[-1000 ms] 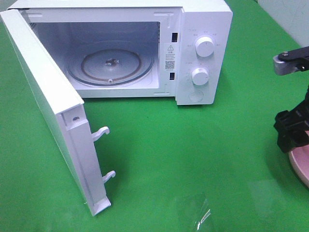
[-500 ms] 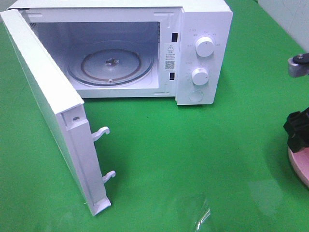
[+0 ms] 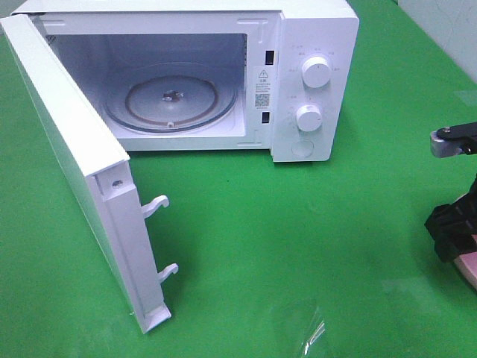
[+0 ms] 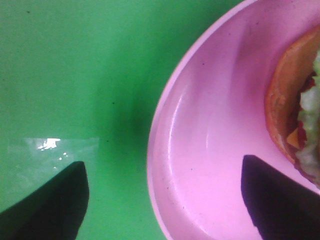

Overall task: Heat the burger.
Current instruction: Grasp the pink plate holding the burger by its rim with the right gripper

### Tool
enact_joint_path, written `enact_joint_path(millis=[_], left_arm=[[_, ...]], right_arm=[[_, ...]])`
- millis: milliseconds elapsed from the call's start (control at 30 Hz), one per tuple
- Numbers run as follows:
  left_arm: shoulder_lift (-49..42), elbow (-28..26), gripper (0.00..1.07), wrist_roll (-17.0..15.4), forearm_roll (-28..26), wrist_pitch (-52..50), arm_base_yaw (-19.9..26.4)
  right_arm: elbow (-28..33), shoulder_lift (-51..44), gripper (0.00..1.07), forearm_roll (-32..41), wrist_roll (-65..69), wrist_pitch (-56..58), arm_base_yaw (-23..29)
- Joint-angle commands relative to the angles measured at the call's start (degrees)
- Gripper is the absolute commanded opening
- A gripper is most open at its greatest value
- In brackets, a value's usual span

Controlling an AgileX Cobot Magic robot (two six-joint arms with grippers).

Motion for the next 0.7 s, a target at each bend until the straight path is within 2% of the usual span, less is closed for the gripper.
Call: enact_joint_path(millis=[33,133,700], left_arm=[[-0.9,-0.1,0.92,-0.5,-0.4,-1.0,0.1],[-0.9,-0.1,0.92,-0.5,-0.4,-1.0,0.1],[-0.9,-0.1,0.92,-0.5,-0.4,-1.0,0.1]], right_arm=[[0.2,1.9,0.79,-0.1,-0.7,-2.0,-1.1],[0.2,4.0,0.78,-0.1,-0.7,-3.0,-2.5],[0.2,10.9,0.76,-0.1,-0.7,-6.8,-2.6]])
